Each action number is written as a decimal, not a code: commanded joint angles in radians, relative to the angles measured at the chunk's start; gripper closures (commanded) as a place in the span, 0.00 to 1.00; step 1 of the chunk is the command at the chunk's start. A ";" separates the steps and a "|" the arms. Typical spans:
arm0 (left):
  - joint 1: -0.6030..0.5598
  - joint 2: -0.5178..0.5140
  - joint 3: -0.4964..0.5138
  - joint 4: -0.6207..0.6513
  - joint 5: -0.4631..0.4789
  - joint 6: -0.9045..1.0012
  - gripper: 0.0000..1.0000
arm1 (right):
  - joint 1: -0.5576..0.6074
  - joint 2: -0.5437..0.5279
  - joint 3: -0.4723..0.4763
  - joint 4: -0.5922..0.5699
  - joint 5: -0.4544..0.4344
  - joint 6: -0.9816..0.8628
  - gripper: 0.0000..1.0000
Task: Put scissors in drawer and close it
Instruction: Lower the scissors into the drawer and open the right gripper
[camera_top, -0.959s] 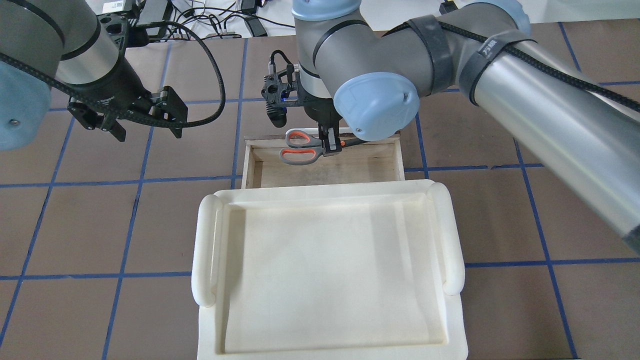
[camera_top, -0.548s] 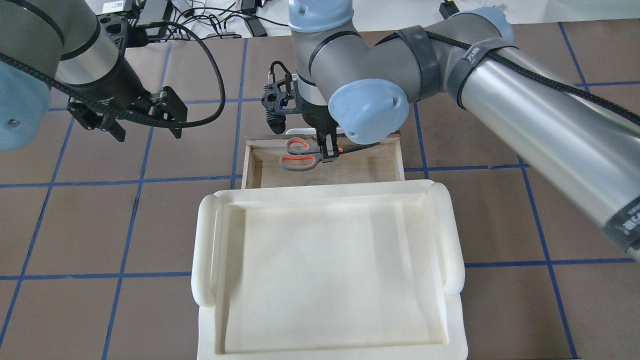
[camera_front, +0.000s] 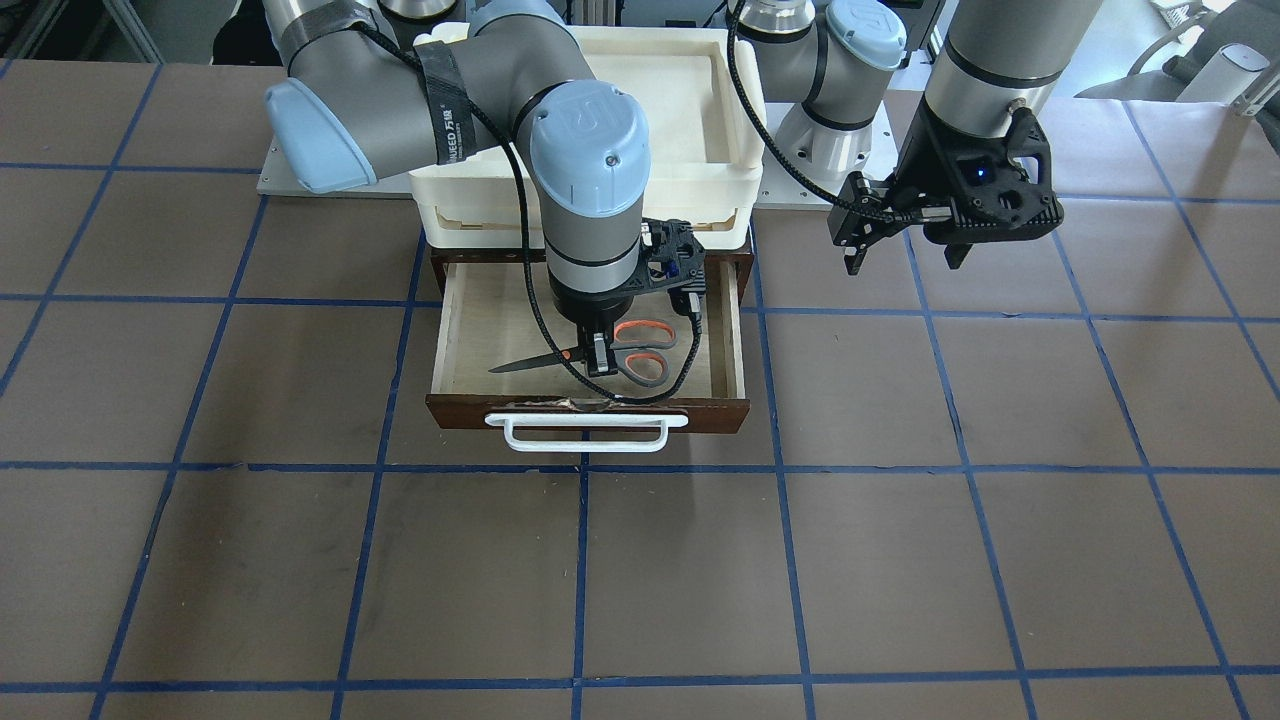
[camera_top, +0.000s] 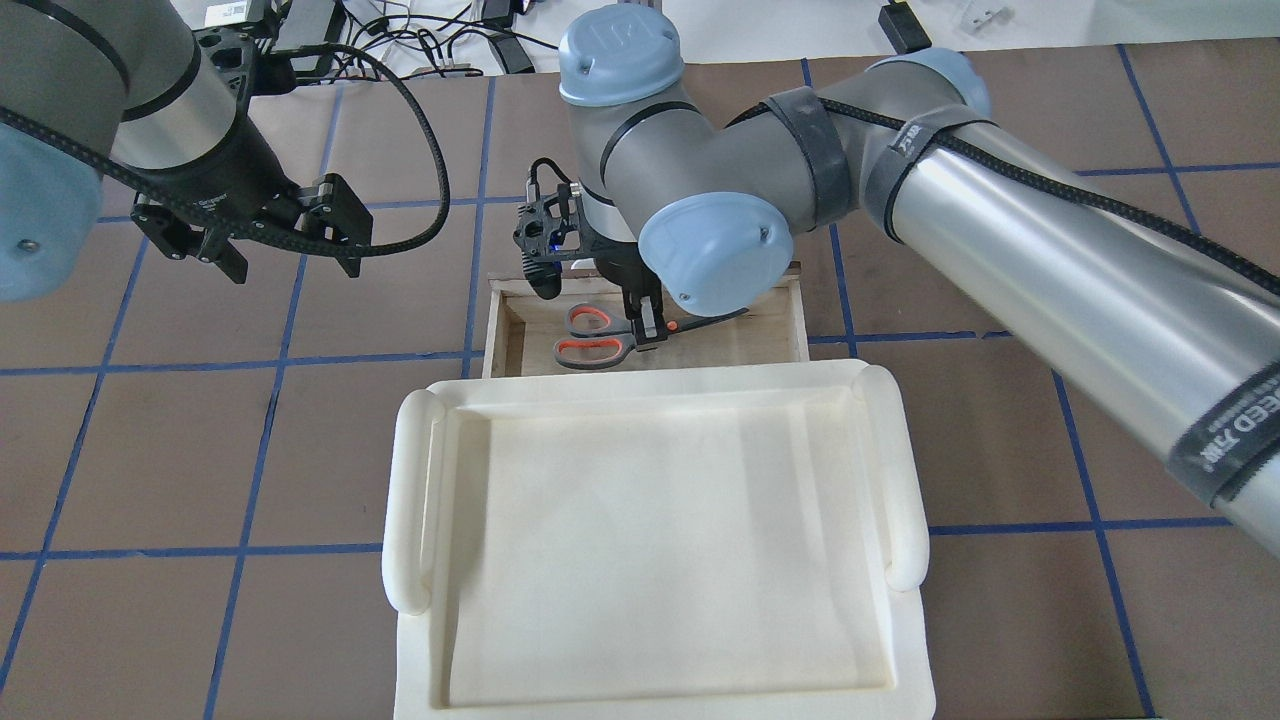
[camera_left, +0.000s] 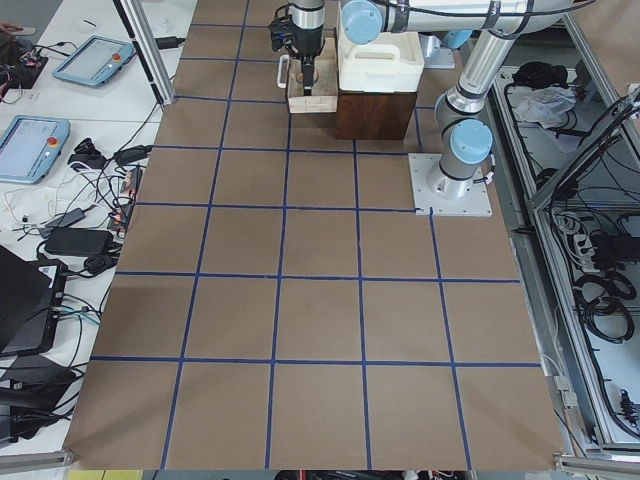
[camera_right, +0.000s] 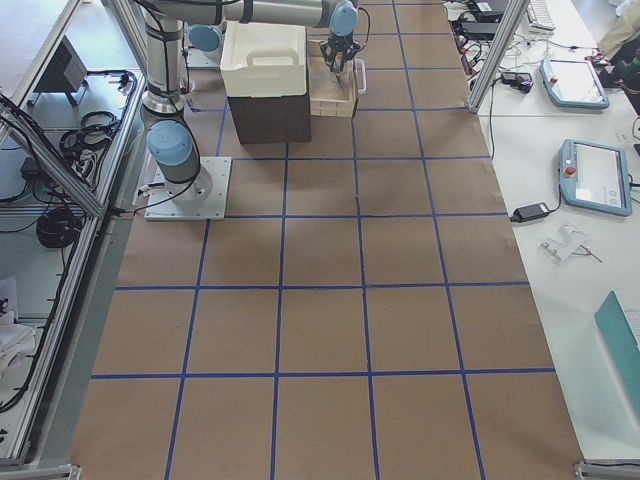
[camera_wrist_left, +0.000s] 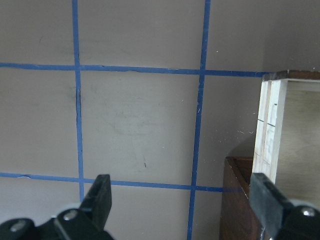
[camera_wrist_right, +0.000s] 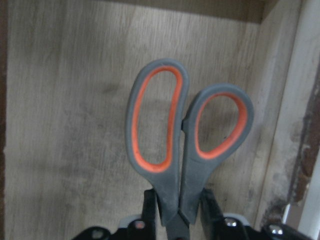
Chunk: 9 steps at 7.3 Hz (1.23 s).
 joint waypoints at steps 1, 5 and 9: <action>0.001 0.000 0.000 0.000 0.001 0.000 0.00 | 0.013 0.005 0.002 -0.006 -0.001 0.027 1.00; 0.001 0.000 0.000 0.000 0.002 0.000 0.00 | 0.015 0.003 0.016 -0.004 0.002 0.032 1.00; 0.001 -0.003 0.002 0.002 0.001 0.002 0.00 | 0.021 0.003 0.022 -0.023 -0.001 0.038 0.01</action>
